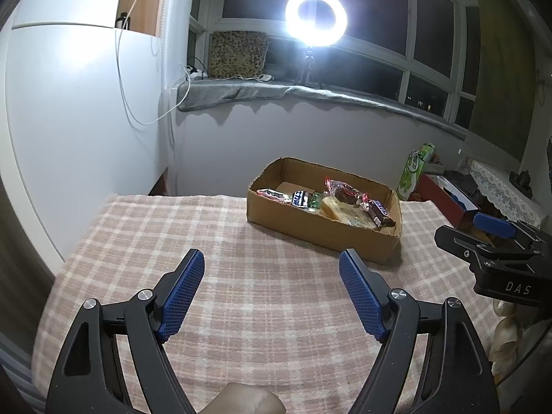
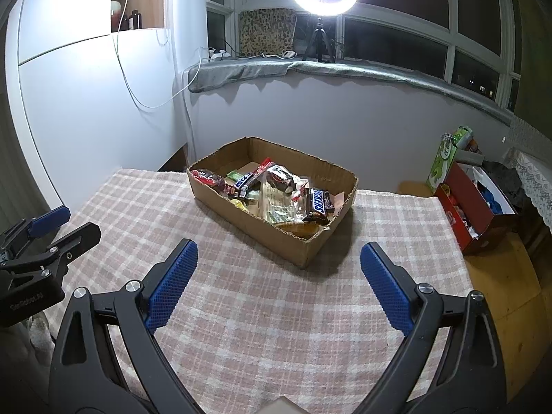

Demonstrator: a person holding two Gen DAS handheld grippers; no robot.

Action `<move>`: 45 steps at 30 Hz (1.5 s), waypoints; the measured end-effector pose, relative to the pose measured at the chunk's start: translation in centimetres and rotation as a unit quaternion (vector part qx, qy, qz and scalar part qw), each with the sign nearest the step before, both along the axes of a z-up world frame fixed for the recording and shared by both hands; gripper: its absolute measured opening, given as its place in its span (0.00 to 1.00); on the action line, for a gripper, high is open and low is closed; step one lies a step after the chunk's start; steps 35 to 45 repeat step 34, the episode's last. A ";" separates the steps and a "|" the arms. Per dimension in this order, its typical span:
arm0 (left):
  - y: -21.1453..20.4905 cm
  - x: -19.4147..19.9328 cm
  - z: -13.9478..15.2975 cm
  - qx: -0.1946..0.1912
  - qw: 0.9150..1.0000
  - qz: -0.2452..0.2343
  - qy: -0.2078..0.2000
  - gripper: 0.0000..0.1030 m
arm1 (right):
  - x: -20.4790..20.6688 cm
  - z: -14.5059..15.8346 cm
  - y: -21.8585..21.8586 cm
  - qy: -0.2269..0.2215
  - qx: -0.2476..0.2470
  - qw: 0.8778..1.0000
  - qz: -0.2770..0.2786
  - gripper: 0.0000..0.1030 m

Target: Organize snacks

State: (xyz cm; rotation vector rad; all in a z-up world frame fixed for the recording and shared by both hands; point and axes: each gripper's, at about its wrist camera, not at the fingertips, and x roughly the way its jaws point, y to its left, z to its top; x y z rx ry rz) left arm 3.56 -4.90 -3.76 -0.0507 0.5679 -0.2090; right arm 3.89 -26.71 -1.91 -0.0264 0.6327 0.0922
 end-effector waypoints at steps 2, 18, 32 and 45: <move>-0.1 0.0 0.0 -0.001 1.000 0.000 0.000 0.78 | 0.0 0.0 0.0 0.001 0.000 1.000 0.000 0.94; -0.2 -0.1 -0.1 -0.003 1.000 -0.002 0.003 0.78 | 0.1 -0.6 0.0 0.010 -0.003 1.000 0.005 0.94; -0.3 0.0 -0.3 0.003 1.000 -0.010 -0.009 0.78 | 0.0 -0.7 0.0 0.011 -0.003 1.000 0.003 0.94; -0.4 0.0 -0.3 0.006 1.000 -0.009 -0.008 0.78 | 0.1 -0.7 0.0 0.011 -0.002 1.000 0.004 0.94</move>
